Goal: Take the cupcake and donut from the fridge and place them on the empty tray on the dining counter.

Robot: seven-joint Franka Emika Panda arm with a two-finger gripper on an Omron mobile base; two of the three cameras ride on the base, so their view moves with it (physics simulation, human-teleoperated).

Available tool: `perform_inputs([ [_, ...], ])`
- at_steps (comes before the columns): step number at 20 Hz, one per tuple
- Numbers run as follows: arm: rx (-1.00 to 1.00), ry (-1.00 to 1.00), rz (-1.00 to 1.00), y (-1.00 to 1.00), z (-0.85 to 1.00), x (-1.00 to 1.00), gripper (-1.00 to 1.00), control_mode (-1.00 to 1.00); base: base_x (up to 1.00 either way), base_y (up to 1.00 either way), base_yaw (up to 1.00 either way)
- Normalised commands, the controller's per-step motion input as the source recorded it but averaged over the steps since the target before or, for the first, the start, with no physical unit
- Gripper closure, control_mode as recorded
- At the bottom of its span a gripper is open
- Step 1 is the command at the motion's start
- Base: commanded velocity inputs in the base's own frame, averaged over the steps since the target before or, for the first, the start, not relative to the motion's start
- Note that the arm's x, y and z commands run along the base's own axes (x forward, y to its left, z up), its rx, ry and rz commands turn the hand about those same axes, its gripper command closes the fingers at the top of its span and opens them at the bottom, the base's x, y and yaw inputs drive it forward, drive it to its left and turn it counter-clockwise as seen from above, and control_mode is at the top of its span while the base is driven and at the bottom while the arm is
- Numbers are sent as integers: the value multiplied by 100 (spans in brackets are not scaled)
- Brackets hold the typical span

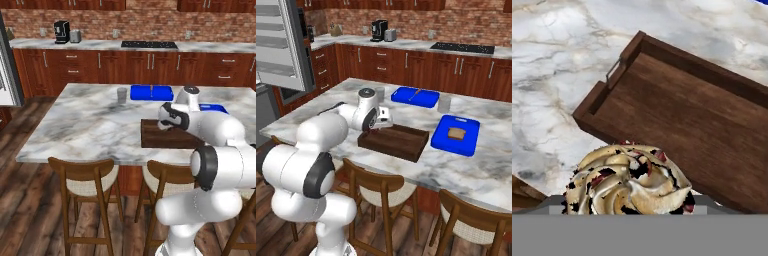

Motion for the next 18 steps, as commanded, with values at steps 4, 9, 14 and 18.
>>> perform_inputs([
  [4,0,10,0,-4,-26,36,100,-100,0,0,0],
  [9,0,8,0,-4,-24,19,100,-100,0,0,0],
  [14,0,0,0,0,-30,25,100,-100,0,0,0],
  [18,0,0,0,0,-28,24,100,-100,0,0,0],
])
